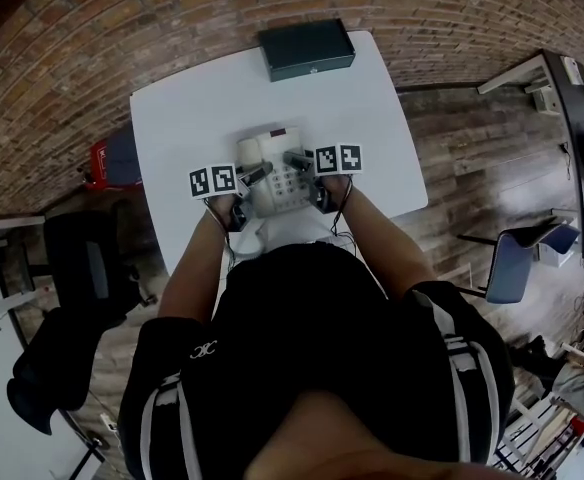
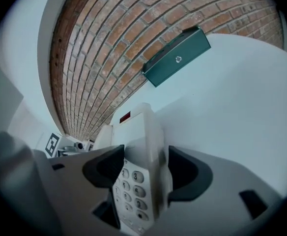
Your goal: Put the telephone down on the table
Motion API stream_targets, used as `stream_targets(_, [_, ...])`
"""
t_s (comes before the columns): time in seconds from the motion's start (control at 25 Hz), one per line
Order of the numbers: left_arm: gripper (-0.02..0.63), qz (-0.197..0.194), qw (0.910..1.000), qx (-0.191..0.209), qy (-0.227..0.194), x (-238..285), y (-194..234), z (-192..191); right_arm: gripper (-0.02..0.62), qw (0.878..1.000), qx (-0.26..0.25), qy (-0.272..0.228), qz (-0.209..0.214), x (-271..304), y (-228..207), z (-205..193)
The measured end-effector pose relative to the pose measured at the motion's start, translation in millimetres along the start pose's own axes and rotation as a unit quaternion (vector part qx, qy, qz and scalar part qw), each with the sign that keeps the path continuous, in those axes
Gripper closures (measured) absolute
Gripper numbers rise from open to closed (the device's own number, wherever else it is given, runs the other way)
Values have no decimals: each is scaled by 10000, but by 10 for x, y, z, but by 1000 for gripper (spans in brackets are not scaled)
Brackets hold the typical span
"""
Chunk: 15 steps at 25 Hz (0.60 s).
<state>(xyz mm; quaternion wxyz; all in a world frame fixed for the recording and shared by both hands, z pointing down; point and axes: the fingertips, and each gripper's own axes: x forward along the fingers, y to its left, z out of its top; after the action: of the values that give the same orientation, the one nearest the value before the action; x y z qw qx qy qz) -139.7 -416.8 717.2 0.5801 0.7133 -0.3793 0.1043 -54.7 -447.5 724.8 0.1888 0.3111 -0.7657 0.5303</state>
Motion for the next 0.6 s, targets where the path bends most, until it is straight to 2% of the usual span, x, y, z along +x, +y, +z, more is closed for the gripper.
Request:
stream_targets(0.16, [222, 397, 9975, 566, -115, -122, -28, 63, 356, 9966, -372, -662, -316, -197, 45, 187])
stream_targets(0.24, [222, 627, 9933, 900, -365, -241, -40, 148, 357, 9921, -587, -1069, -294, -345, 149, 335])
stream_targets(0.36, [224, 923, 9815, 1397, -930, -488, -101, 301, 360, 9855, -846, -1470, -97, -544, 355, 497])
stream_targets(0.4, [224, 1002, 9767, 1513, -1141, -579, -135, 353, 391, 9827, -949, -1587, -104, -610, 405, 541])
stream_targets(0.44, [231, 1094, 9714, 1602, -1367, -677, -170, 407, 459, 9796, -1051, -1708, -156, -677, 445, 583])
stream_targets(0.48, [293, 1206, 9651, 1672, -1615, -783, -209, 466, 499, 9760, -1152, -1831, -231, -743, 484, 625])
stream_targets(0.52, [393, 1327, 9576, 1734, -1878, -896, -256, 534, 559, 9720, -1262, -1959, -302, -807, 533, 671])
stream_targets(0.56, [477, 1445, 9492, 1806, -2135, -1010, -319, 608, 581, 9671, -1398, -2098, -349, -868, 598, 720])
stream_targets(0.6, [535, 1555, 9401, 1903, -2364, -1121, -398, 683, 593, 9606, -1576, -2258, -381, -930, 683, 776])
